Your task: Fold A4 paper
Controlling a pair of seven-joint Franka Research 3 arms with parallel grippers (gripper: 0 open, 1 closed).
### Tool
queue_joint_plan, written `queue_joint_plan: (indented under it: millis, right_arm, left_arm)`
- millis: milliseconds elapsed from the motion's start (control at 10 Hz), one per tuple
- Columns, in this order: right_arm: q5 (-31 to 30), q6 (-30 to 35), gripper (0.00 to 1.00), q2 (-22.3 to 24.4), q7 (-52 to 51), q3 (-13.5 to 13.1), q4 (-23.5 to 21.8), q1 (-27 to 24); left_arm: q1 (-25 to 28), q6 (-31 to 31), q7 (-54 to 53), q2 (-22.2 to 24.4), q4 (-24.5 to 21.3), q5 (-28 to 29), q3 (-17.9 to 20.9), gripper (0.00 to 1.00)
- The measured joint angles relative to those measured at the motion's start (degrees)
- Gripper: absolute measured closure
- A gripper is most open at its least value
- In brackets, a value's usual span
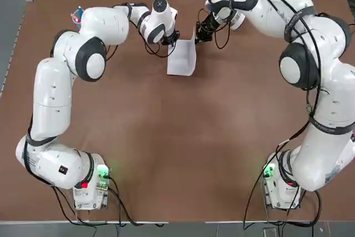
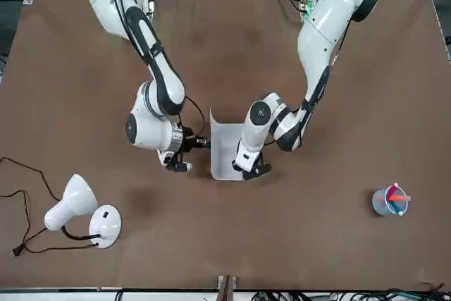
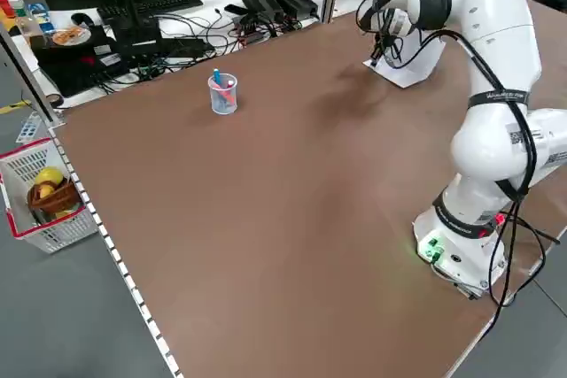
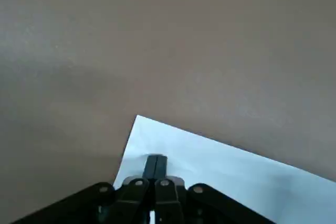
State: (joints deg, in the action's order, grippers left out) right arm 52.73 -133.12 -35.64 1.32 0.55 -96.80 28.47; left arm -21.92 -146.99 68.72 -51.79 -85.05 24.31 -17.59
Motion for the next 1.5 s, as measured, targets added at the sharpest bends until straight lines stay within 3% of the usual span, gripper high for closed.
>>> queue_joint_plan:
  millis: [1500]
  right_arm:
    - [3.5, -8.4, 0.98, -5.4, 0.0, 0.2, 2.1, 5.0]
  left_arm:
    - [0.0, 0.0, -0.3, 0.0, 0.0, 0.0, 0.0, 0.99]
